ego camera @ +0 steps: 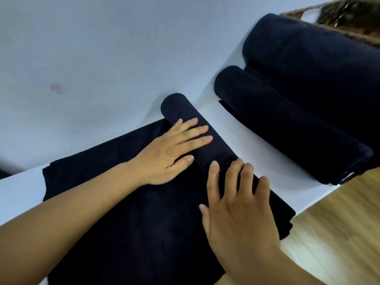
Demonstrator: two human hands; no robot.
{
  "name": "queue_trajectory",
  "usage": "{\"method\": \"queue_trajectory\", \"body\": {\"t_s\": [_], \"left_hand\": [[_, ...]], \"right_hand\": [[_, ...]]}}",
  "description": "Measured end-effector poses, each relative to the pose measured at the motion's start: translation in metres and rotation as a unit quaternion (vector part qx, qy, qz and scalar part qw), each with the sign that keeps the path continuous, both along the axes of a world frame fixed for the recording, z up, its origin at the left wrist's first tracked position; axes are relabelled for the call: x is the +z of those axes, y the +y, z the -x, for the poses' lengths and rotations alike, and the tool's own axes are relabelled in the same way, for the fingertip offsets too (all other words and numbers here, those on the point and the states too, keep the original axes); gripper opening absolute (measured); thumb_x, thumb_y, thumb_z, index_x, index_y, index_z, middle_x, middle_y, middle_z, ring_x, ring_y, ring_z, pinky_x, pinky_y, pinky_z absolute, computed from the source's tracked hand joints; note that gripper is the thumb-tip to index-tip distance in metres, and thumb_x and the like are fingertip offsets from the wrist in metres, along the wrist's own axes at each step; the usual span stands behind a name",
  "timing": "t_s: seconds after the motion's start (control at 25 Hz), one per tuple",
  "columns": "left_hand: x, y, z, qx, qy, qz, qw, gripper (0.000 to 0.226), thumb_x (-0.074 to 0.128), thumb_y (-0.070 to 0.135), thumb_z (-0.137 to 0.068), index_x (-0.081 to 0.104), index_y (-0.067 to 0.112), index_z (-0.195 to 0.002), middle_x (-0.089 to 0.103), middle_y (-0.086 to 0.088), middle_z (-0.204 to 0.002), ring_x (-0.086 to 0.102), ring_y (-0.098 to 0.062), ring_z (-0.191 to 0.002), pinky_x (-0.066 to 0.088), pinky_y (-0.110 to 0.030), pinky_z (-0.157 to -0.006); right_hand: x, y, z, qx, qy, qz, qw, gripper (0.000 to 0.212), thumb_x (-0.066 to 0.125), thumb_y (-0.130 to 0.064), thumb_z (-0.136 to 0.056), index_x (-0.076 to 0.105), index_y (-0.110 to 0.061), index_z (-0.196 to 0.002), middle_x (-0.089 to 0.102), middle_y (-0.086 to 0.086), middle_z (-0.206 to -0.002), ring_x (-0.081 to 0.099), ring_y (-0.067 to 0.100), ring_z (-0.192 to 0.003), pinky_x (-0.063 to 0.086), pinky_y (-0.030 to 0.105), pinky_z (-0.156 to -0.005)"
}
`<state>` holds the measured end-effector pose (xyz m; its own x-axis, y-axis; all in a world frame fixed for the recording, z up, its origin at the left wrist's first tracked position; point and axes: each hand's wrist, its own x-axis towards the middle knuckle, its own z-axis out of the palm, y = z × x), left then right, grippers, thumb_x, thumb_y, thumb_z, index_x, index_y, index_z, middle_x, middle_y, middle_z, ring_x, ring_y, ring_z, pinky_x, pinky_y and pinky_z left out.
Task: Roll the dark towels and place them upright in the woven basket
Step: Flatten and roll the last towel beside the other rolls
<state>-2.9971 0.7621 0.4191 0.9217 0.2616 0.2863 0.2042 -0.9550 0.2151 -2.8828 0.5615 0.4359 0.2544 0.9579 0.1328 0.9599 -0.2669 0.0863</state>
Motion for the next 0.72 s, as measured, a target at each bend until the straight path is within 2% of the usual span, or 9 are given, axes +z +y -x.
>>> {"method": "queue_trajectory", "body": {"t_s": [0.08,0.12,0.2,0.28,0.36,0.44,0.52,0.64,0.72], "left_hand": [[0.000,-0.003,0.019,0.012,-0.004,0.002,1.000,0.049,0.041,0.022,-0.100,0.036,0.020,-0.149,0.029,0.000,-0.159,0.013,-0.020,-0.151,0.014,-0.046,-0.123],[0.000,-0.004,0.026,0.016,-0.005,0.003,1.000,0.049,0.041,0.022,-0.100,0.037,0.021,-0.149,0.029,0.001,-0.159,0.013,-0.020,-0.151,0.017,-0.043,-0.122],[0.000,-0.006,0.036,0.024,-0.002,0.009,1.000,0.049,0.042,0.022,-0.100,0.037,0.022,-0.149,0.030,0.002,-0.159,0.014,-0.019,-0.151,0.021,-0.039,-0.121],[0.000,-0.008,0.039,0.024,-0.001,0.003,1.000,0.048,0.042,0.024,-0.100,0.040,0.021,-0.147,0.032,0.002,-0.158,0.017,-0.019,-0.150,0.021,-0.042,-0.121],[0.009,-0.006,0.029,0.023,-0.017,-0.020,0.999,0.044,0.043,0.026,-0.099,0.050,0.019,-0.142,0.044,0.002,-0.151,0.030,-0.021,-0.146,0.025,-0.046,-0.119],[0.025,0.000,0.006,0.033,-0.054,-0.039,0.997,0.037,0.044,0.028,-0.098,0.064,0.017,-0.127,0.062,0.002,-0.132,0.053,-0.023,-0.126,0.036,-0.045,-0.109],[0.036,0.009,-0.024,0.033,-0.076,-0.036,0.996,0.034,0.045,0.029,-0.096,0.068,0.016,-0.118,0.068,0.004,-0.117,0.060,-0.021,-0.109,0.039,-0.040,-0.102],[0.025,0.015,-0.065,-0.011,-0.054,-0.047,0.997,0.039,0.036,0.028,-0.096,0.072,0.019,-0.108,0.072,0.010,-0.105,0.066,-0.013,-0.098,0.038,-0.042,-0.106],[0.015,0.020,-0.085,-0.030,-0.068,-0.057,0.996,0.042,0.033,0.026,-0.095,0.075,0.019,-0.097,0.074,0.011,-0.092,0.068,-0.014,-0.086,0.044,-0.041,-0.097]], "right_hand": [[-0.001,-0.007,0.020,0.035,0.047,-0.001,0.998,0.080,0.077,-0.039,-0.067,0.056,0.010,-0.127,0.043,0.048,-0.129,0.040,0.065,-0.118,0.028,0.070,-0.098],[0.005,-0.008,0.025,0.046,0.064,-0.004,0.997,0.080,0.082,-0.037,-0.061,0.061,0.010,-0.121,0.049,0.047,-0.125,0.046,0.065,-0.115,0.034,0.071,-0.097],[0.019,-0.003,0.010,0.061,0.090,-0.032,0.994,0.079,0.084,-0.039,-0.058,0.064,0.006,-0.119,0.065,0.036,-0.106,0.062,0.055,-0.095,0.053,0.059,-0.077],[0.041,0.005,-0.014,0.058,0.121,0.002,0.991,0.080,0.067,-0.051,-0.071,0.053,-0.002,-0.132,0.067,0.017,-0.098,0.062,0.036,-0.084,0.054,0.043,-0.064],[0.050,0.012,-0.034,0.029,0.160,0.029,0.986,0.085,0.044,-0.064,-0.086,0.017,-0.016,-0.150,0.056,0.007,-0.114,0.053,0.027,-0.096,0.049,0.038,-0.075],[0.042,0.009,-0.040,0.019,0.170,0.063,0.983,0.084,0.031,-0.067,-0.092,-0.012,-0.024,-0.150,0.050,0.003,-0.113,0.047,0.022,-0.090,0.044,0.033,-0.074],[0.039,0.008,-0.035,0.036,0.164,0.085,0.982,0.081,0.028,-0.063,-0.095,-0.018,-0.023,-0.149,0.049,0.004,-0.110,0.043,0.022,-0.081,0.040,0.032,-0.067],[0.041,0.008,-0.041,0.013,0.180,0.100,0.978,0.076,0.028,-0.057,-0.098,-0.013,-0.019,-0.150,0.047,0.006,-0.109,0.040,0.022,-0.080,0.037,0.032,-0.064],[0.035,0.011,-0.055,0.001,0.168,0.109,0.980,0.074,0.028,-0.055,-0.099,-0.009,-0.017,-0.150,0.044,0.006,-0.105,0.042,0.022,-0.081,0.036,0.032,-0.062]]}}
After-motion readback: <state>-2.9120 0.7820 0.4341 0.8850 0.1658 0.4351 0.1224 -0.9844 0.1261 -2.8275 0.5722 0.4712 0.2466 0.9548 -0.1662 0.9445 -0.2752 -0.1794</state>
